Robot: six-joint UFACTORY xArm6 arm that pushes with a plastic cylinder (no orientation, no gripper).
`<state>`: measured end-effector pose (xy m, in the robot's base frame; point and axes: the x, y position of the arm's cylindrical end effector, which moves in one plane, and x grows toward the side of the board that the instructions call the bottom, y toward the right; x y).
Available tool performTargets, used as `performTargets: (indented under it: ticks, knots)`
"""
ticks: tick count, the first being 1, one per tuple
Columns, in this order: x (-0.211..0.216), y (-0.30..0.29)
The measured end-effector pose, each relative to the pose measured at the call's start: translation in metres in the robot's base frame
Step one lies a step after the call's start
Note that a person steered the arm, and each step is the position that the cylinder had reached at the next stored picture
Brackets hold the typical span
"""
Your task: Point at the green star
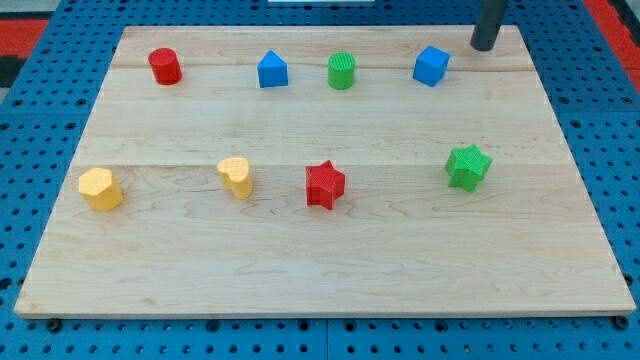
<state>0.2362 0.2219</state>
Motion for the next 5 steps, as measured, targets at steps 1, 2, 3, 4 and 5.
performTargets:
  ticks: [1,2,3,4,5]
  knots:
    - [0.0,0.0]
    - [0.004,0.0]
    - [0.018,-0.001]
    - [0.035,-0.002]
    - [0.056,-0.004]
